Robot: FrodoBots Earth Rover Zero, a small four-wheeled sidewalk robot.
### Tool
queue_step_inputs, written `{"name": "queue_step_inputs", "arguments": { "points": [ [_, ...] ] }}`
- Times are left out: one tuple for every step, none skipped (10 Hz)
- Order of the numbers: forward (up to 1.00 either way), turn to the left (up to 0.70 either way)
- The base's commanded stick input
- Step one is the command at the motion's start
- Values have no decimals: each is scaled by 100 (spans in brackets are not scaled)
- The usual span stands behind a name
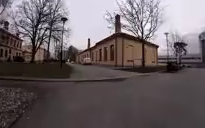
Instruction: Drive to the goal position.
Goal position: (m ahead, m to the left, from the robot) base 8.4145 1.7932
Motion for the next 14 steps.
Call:
{"name": "queue_step_inputs", "arguments": {
  "points": [
    [100, 0],
    [100, 0],
    [100, 0],
    [100, 0],
    [100, 0],
    [100, 0],
    [100, 0],
    [100, 0],
    [100, 0],
    [100, 0],
    [100, 0],
    [100, 0],
    [100, 0],
    [100, 0]
  ]
}}
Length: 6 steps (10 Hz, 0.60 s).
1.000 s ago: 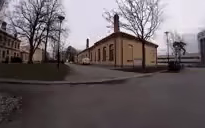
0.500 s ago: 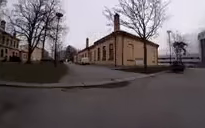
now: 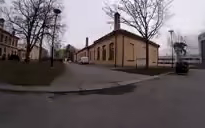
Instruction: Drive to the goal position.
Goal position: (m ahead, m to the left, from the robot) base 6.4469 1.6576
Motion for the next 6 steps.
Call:
{"name": "queue_step_inputs", "arguments": {
  "points": [
    [100, 0],
    [100, 0],
    [100, 0],
    [100, 0],
    [100, 0],
    [100, 0]
  ]
}}
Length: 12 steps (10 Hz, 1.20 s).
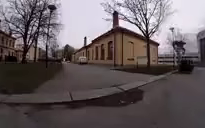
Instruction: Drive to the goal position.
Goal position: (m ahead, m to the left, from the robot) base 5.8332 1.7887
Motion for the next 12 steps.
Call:
{"name": "queue_step_inputs", "arguments": {
  "points": [
    [100, 0],
    [100, 0],
    [100, 0],
    [100, 0],
    [90, 0],
    [85, 0],
    [85, 0],
    [85, 0],
    [85, 0],
    [85, 0],
    [85, 0],
    [85, 0]
  ]
}}
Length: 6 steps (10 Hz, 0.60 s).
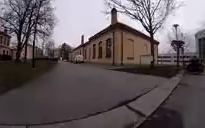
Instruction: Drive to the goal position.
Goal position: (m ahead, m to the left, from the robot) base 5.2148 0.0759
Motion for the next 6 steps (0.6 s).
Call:
{"name": "queue_step_inputs", "arguments": {
  "points": [
    [85, 0],
    [85, 0],
    [85, 0],
    [85, 0],
    [85, 0],
    [85, 0]
  ]
}}
